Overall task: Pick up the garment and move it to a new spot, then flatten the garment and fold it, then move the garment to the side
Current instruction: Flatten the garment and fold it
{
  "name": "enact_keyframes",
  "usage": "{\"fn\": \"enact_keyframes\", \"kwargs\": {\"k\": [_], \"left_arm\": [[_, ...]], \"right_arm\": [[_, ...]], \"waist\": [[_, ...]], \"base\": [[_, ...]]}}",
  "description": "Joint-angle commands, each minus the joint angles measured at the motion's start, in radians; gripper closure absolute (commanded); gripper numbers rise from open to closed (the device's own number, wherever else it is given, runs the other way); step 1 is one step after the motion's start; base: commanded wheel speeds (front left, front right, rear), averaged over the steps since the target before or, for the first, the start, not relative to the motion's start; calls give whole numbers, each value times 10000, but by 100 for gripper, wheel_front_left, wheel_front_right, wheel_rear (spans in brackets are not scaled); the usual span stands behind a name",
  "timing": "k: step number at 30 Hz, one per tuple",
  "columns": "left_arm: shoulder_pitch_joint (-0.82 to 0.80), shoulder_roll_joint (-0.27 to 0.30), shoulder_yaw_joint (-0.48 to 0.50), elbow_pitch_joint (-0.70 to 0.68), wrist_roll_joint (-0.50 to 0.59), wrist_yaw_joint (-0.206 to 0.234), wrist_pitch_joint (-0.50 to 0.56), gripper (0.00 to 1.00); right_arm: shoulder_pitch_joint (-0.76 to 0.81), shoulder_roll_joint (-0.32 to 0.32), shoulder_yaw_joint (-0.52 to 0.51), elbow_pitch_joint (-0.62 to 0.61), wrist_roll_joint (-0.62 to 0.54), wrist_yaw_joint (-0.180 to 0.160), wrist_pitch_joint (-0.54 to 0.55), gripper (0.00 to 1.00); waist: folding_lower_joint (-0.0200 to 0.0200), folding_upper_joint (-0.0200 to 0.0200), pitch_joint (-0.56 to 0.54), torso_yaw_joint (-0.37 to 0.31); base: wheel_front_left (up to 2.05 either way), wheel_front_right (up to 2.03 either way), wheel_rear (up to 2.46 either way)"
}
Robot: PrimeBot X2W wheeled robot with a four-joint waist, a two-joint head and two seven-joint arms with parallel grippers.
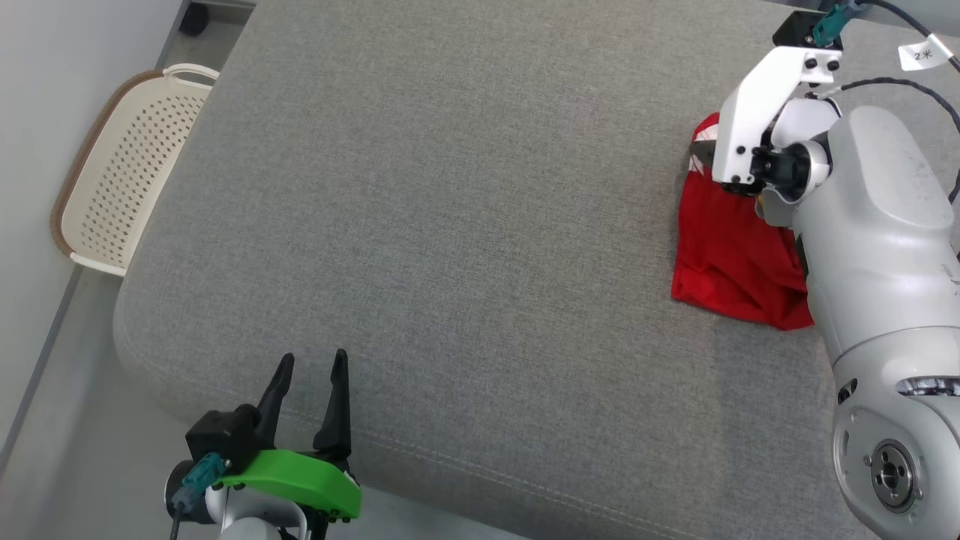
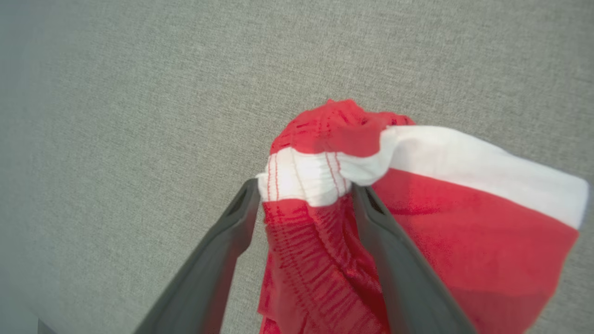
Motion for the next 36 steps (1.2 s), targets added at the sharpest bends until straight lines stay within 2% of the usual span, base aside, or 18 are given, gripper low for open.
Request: {"fn": "enact_keyframes", "kwargs": {"k": [1, 7, 14, 23, 24, 26, 32, 36], "left_arm": [[-103, -6, 52, 5, -45, 50, -28, 0], [-36, -3, 195, -56, 136, 96, -29, 0], [187, 46, 351, -101, 326, 104, -29, 0], [382, 127, 426, -102, 362, 87, -29, 0], [416, 127, 439, -119, 358, 88, -29, 0], [465, 132, 461, -124, 344, 86, -29, 0], [548, 111, 470, -159, 203, 51, -28, 0], [495, 97, 407, -150, 203, 54, -29, 0]], "right_arm": [[-198, -22, 128, 127, 240, -10, -101, 0], [-667, -24, 1280, 398, 1663, -10, -688, 0], [-74, -312, 1360, 116, 1661, -10, -1739, 0], [1077, -855, 1439, -343, 1754, -9, -2509, 0], [1268, -883, 1480, -427, 1778, -9, -2577, 13], [1572, -980, 1510, -636, 1791, -9, -2732, 100], [2484, -1124, 1787, -1278, 1864, -9, -2952, 100], [2952, -826, 2056, -1585, 1977, -9, -3007, 100]], "waist": [[0, -1, -48, -116], [0, -1, -380, -598], [0, -1, -993, -1220], [0, -1, -1329, -1443], [0, -1, -1348, -1452], [0, -1, -1368, -1467], [0, -1, -1350, -1399], [0, -1, -1265, -1346]], "base": [[0, 0, 0], [0, 0, 0], [0, 0, 0], [0, 0, 0], [0, 0, 0], [0, 0, 0], [0, 0, 0], [0, 0, 0]]}}
